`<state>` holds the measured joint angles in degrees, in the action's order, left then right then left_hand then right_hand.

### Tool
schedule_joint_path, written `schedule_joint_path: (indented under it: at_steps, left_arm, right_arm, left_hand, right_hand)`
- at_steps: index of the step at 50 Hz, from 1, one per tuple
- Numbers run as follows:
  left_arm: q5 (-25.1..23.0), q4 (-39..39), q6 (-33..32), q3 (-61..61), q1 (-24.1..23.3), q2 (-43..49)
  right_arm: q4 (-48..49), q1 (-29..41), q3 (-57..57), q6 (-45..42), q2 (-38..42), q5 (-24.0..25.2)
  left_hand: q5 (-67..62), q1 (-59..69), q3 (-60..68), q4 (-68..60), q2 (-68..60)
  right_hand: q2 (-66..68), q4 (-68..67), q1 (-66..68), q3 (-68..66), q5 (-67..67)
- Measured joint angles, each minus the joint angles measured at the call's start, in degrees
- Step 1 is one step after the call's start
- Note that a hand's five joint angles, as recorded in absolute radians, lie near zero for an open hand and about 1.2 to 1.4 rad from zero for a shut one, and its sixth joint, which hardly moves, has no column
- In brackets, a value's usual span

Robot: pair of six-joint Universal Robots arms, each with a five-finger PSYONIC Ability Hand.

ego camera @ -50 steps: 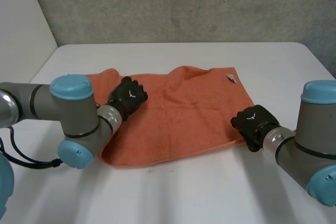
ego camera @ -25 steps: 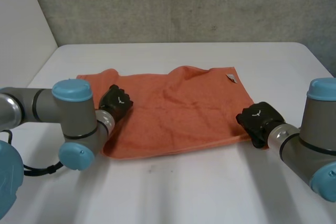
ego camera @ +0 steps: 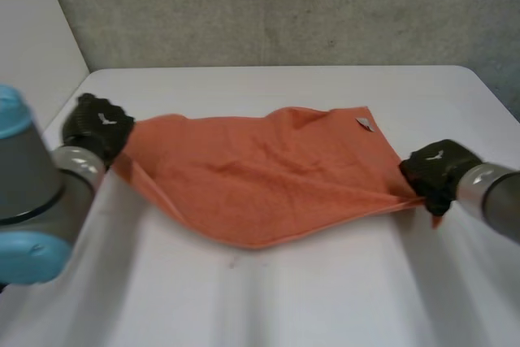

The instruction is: Fold the laundry

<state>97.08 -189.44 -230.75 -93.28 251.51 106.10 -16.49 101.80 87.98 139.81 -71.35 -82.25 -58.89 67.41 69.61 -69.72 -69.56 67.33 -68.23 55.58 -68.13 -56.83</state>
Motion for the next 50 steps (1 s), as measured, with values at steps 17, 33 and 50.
schedule_joint_path:
  at_steps: [17, 33, 50]
  left_arm:
    - [-5.6, 18.3, 15.1, -13.6, 11.5, -22.2]
    - [-11.3, 9.3, 20.5, -5.1, 12.2, 0.4]
    - [-1.9, -1.5, 23.3, 23.1, 7.5, 25.6]
  right_arm:
    - [-18.8, -5.4, 0.7, -13.6, -15.5, 0.2]
    - [-1.0, -4.2, -3.6, -14.3, 3.7, -0.8]
    - [30.5, 1.7, -22.8, -14.3, 26.0, -4.2]
  left_hand:
    - [0.0, 0.2, 0.0, 0.0, -0.1]
    - [-0.3, 0.6, 0.0, 0.0, -0.1]
    - [-0.3, 0.6, 0.0, 0.0, -0.1]
  right_hand:
    - [0.0, 0.0, 0.0, 0.0, 0.0]
    - [0.0, 0.0, 0.0, 0.0, 0.0]
    - [0.0, 0.0, 0.0, 0.0, 0.0]
